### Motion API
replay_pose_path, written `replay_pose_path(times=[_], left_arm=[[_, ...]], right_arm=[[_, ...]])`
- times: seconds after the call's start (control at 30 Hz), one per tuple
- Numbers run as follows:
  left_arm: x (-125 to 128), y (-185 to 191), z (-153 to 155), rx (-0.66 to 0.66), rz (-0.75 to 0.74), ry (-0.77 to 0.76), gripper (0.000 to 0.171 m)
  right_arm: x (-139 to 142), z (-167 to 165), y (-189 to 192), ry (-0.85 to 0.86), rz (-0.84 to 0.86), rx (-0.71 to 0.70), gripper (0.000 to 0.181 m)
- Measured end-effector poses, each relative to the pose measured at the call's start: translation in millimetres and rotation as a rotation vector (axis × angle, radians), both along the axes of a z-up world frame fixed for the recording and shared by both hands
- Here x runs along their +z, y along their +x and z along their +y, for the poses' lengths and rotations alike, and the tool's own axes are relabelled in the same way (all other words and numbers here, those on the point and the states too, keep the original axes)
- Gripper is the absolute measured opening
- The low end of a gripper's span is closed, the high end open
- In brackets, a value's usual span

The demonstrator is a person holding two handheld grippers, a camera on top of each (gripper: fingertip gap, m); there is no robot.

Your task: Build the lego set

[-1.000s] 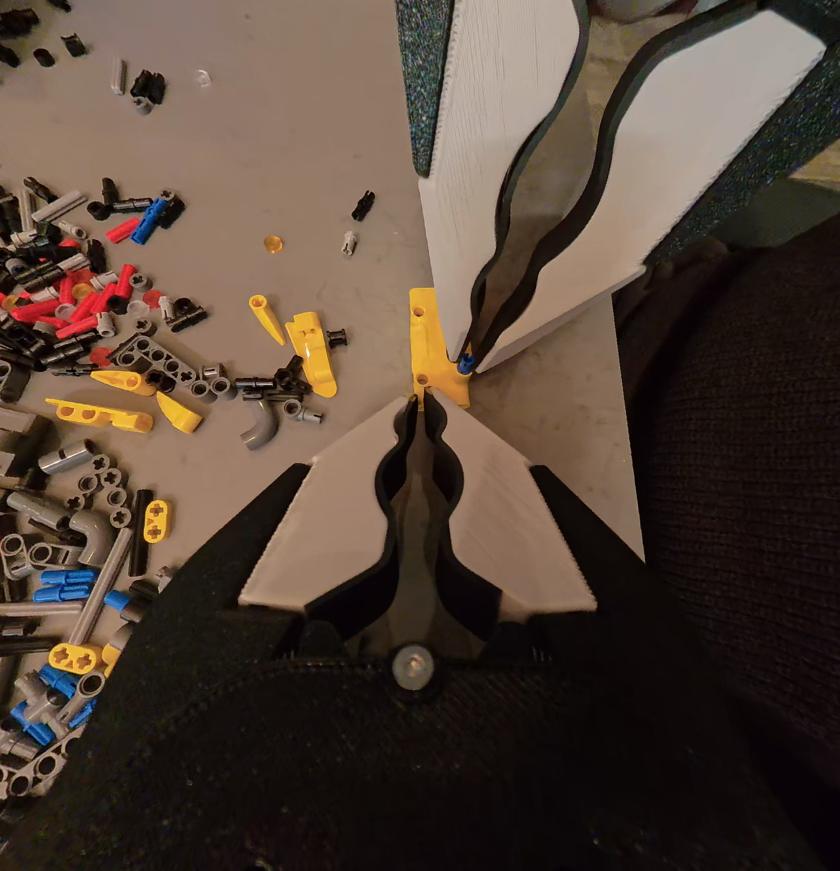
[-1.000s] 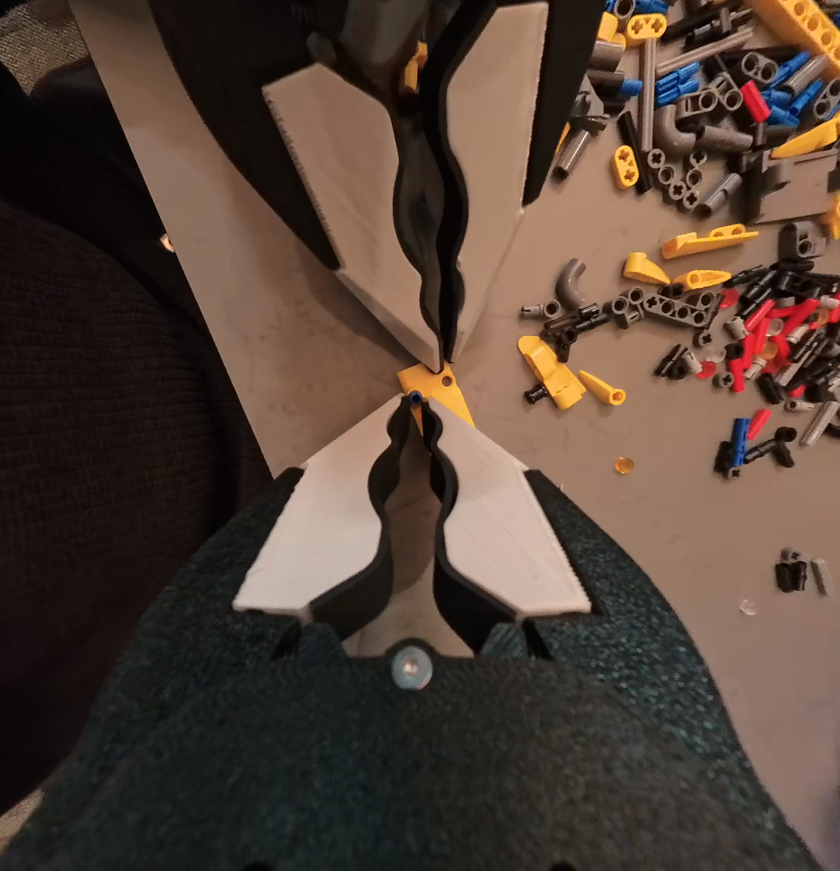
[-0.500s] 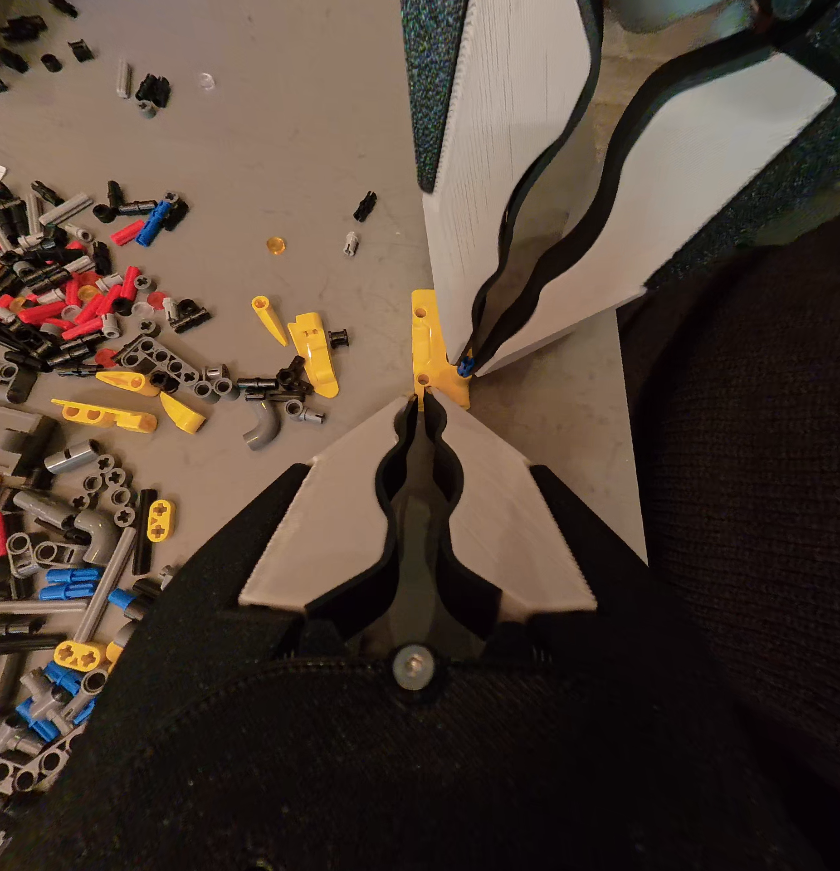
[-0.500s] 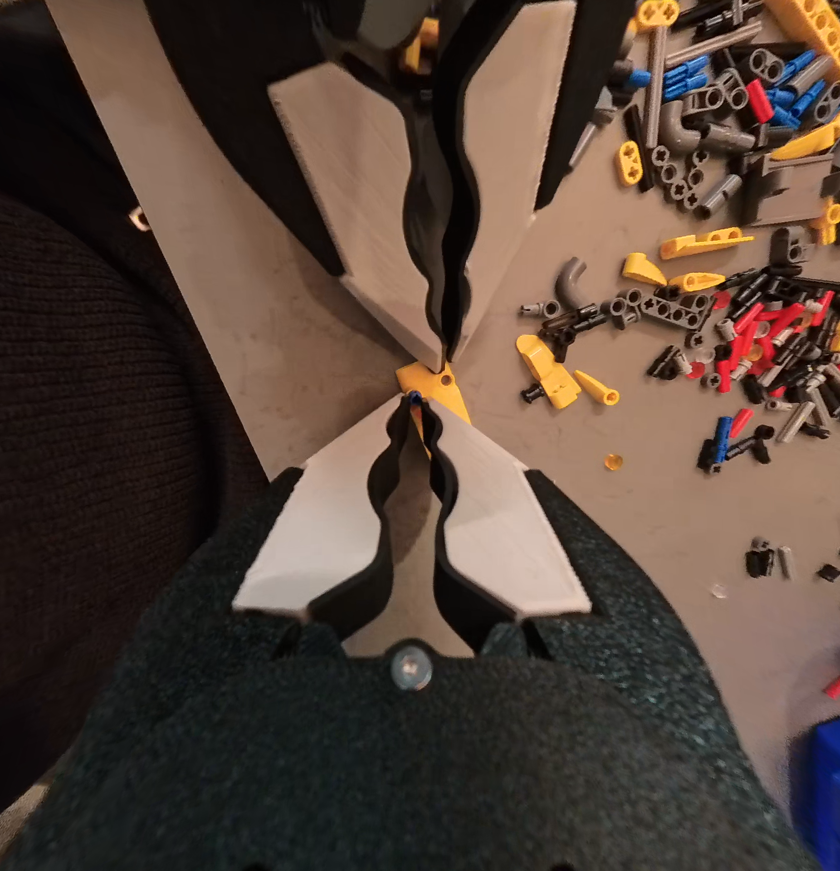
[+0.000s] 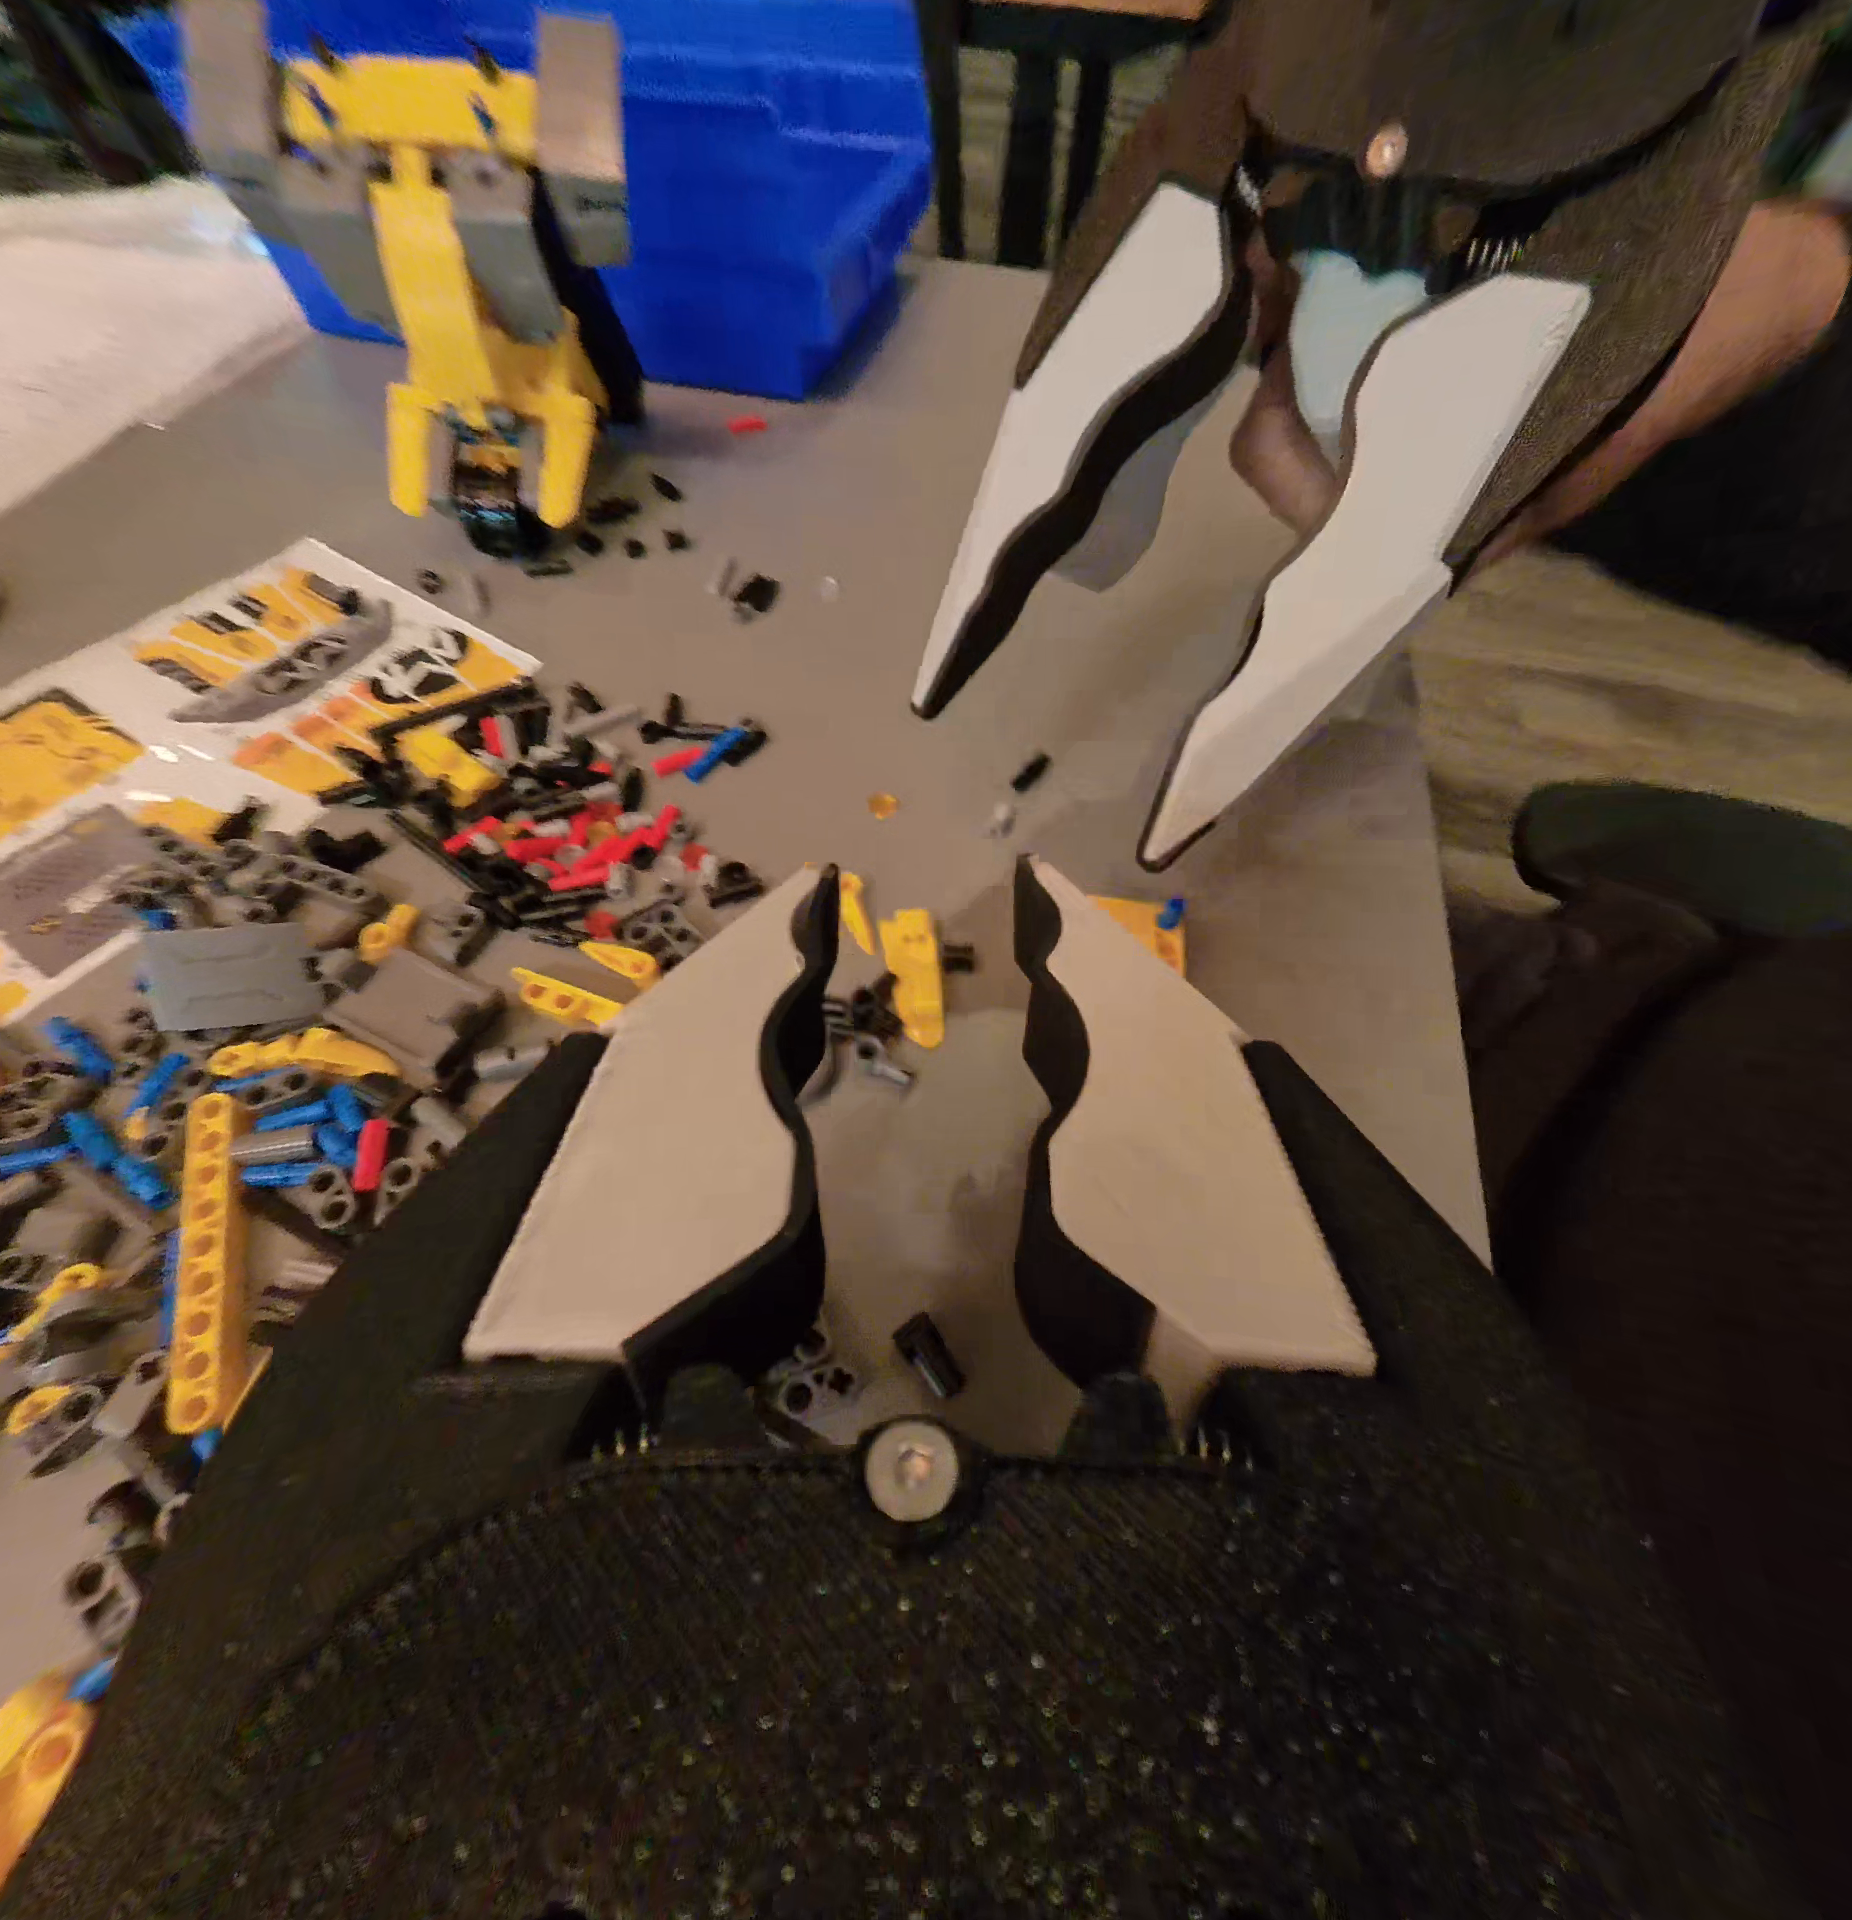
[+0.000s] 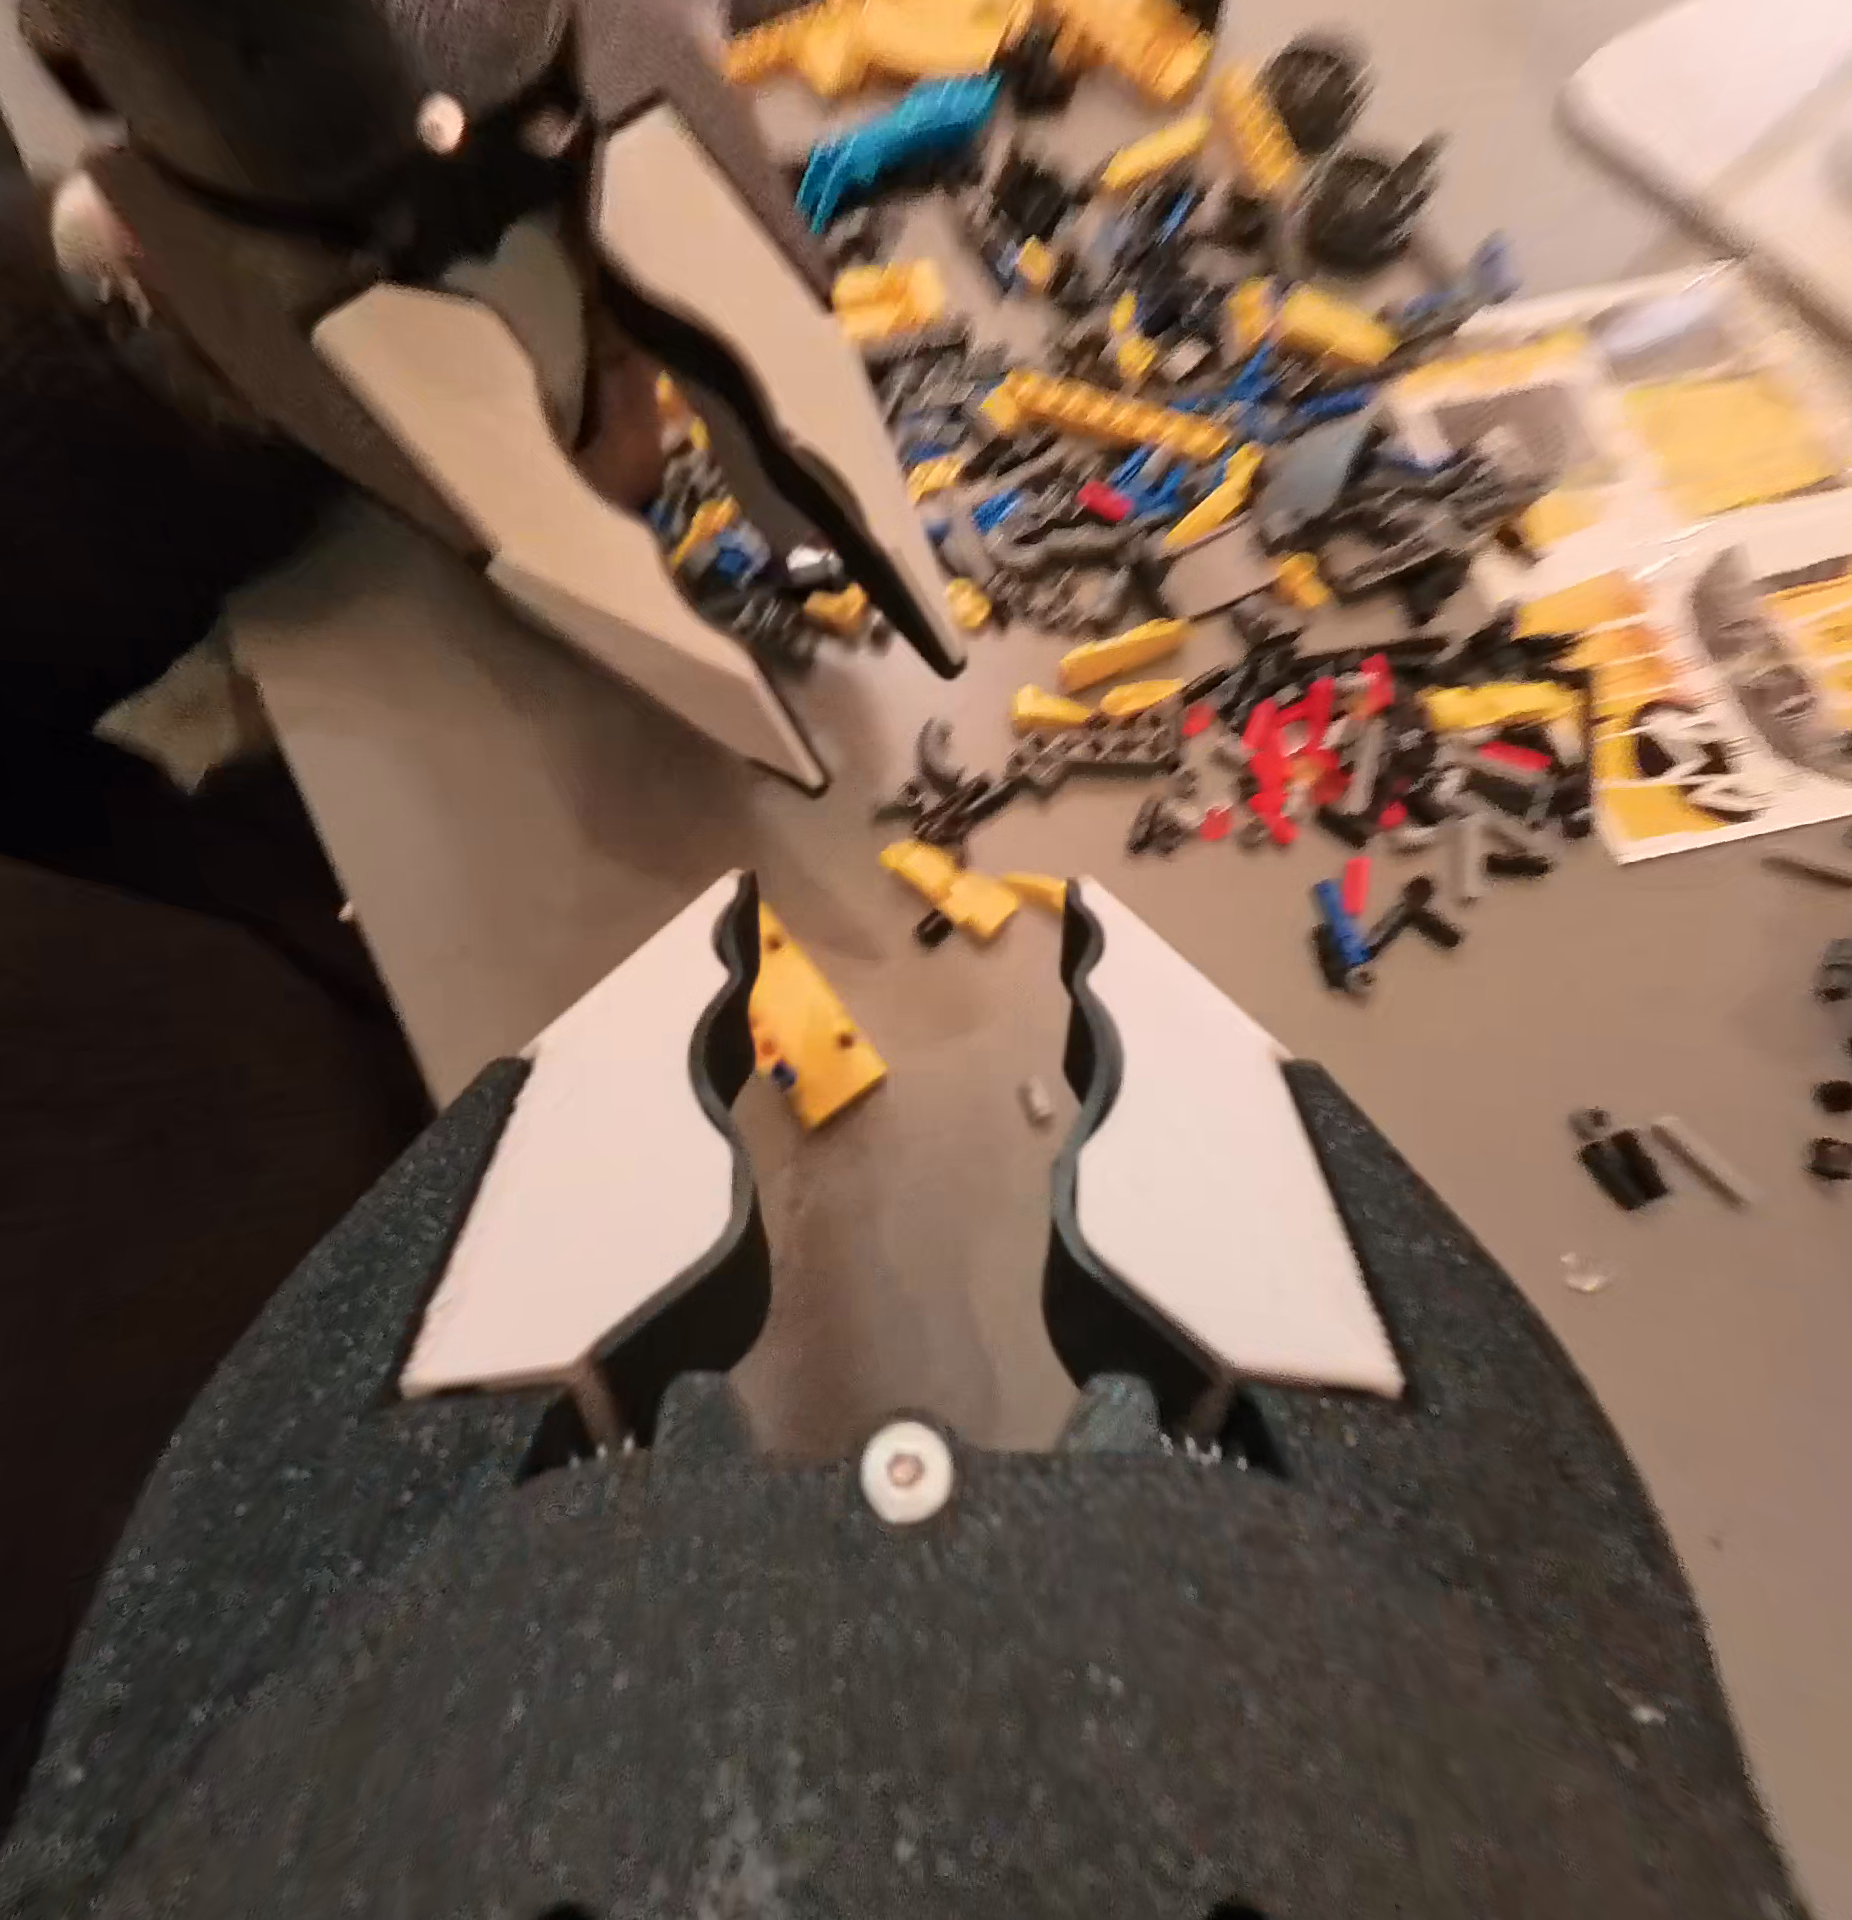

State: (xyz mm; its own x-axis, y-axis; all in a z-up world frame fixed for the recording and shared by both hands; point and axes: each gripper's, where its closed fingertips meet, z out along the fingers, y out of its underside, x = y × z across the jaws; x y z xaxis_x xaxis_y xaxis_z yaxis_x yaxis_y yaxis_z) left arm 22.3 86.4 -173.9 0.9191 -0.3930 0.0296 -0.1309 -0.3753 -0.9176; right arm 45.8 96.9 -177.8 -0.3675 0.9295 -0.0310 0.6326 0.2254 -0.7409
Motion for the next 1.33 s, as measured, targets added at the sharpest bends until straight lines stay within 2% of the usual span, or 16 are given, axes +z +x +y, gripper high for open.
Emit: replay_pose_path(times=[0.1,0.2,0.23,0.33,0.47,0.57,0.73,0.87,1.17,1.27,1.33], left_arm=[[16.6,-10.6,6.3,0.076,-0.061,0.076,0.040],[27.1,-27.5,9.2,0.162,-0.079,0.132,0.045],[29.9,-33.1,9.4,0.189,-0.078,0.150,0.046],[36.5,-43.7,9.8,0.239,-0.089,0.195,0.047],[34.5,-40.0,11.9,0.230,-0.170,0.164,0.048],[31.9,-38.2,12.4,0.228,-0.150,0.159,0.048],[37.6,-22.5,9.0,0.142,-0.272,0.148,0.049],[39.2,-25.8,8.2,0.158,-0.267,0.166,0.048],[31.1,-23.5,9.7,0.162,-0.215,0.143,0.048],[30.2,-23.2,10.1,0.163,-0.208,0.142,0.048],[29.1,-22.9,10.3,0.162,-0.206,0.137,0.049]], right_arm=[[14.2,18.7,-18.4,-0.030,0.208,-0.087,0.070],[10.7,33.0,-34.4,-0.002,0.320,-0.146,0.080],[8.4,37.4,-39.7,0.024,0.352,-0.158,0.079],[3.4,57.4,-50.5,0.118,0.392,-0.244,0.058],[17.5,69.2,-52.4,0.108,0.477,-0.286,0.056],[33.6,74.9,-42.7,0.042,0.572,-0.307,0.053],[55.9,100.6,-23.4,0.057,0.713,-0.439,0.066],[59.3,98.9,-22.8,0.027,0.738,-0.445,0.076],[43.2,100.7,-30.9,0.074,0.651,-0.467,0.080],[40.7,103.2,-28.5,0.050,0.639,-0.488,0.066],[39.8,104.2,-27.8,0.010,0.629,-0.491,0.065]])
